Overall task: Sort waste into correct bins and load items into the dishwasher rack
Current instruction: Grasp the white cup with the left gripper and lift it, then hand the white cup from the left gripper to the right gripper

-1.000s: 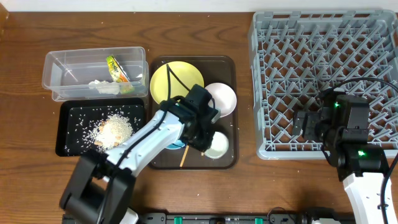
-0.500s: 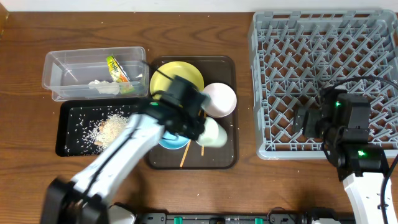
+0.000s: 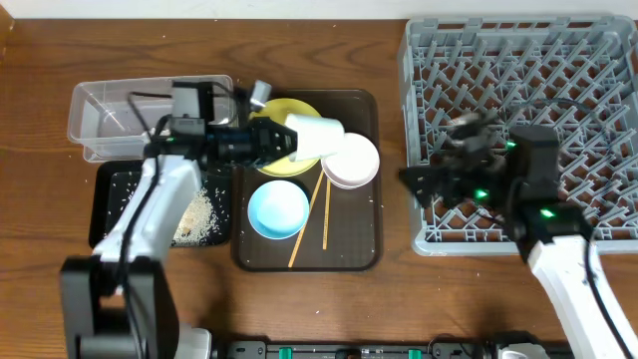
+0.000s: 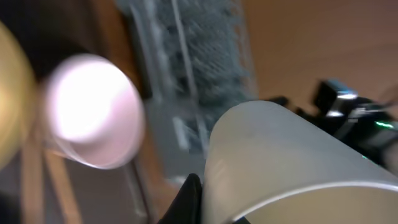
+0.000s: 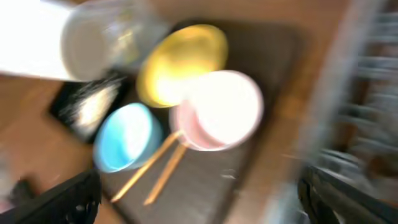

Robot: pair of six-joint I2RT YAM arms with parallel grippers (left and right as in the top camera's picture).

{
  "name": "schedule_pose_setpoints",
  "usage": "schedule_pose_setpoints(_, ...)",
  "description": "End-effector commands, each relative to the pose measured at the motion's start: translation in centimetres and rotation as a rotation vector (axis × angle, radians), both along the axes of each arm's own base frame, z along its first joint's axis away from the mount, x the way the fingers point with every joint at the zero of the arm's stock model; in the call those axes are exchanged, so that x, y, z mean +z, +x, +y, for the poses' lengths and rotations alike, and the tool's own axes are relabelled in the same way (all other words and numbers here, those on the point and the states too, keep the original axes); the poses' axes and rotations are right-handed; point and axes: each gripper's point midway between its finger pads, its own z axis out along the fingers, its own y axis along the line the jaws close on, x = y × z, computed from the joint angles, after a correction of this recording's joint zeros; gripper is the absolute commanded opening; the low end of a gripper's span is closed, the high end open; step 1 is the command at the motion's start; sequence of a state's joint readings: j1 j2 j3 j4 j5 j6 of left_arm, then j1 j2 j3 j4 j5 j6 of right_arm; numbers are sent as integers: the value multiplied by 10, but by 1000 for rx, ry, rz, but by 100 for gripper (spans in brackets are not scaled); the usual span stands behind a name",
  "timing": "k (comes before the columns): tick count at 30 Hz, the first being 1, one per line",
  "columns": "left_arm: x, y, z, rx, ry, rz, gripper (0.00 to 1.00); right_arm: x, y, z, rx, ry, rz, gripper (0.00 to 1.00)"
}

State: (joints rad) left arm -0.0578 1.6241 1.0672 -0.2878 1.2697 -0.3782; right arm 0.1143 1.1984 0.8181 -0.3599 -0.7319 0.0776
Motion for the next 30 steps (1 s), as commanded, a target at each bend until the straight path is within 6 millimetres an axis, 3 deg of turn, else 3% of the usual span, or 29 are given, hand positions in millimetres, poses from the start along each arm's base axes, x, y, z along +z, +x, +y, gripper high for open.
schedule_pose_setpoints(1,21,-21,-17,-163,-204,93,6,13,-21,45,239,121,-22,99)
schedule_pose_setpoints(6,15,-25,-25,-208,-234,113,6,11,-21,80,360,150,-90,99)
schedule_pose_setpoints(11,17,-26,-25,-215,-243,115,6,20,-14,100,440,196,-197,99)
schedule_pose_setpoints(18,17,-30,-31,-233,-242,116,6,43,-14,116,528,283,-318,99)
schedule_pose_setpoints(23,17,-31,-33,-239,-242,117,7,53,-16,121,552,302,-368,93)
schedule_pose_setpoints(27,17,-31,-33,-239,-242,116,6,53,-17,122,558,303,-369,80)
schedule_pose_setpoints(30,17,-31,-33,-239,-242,117,6,53,-18,123,560,304,-369,76)
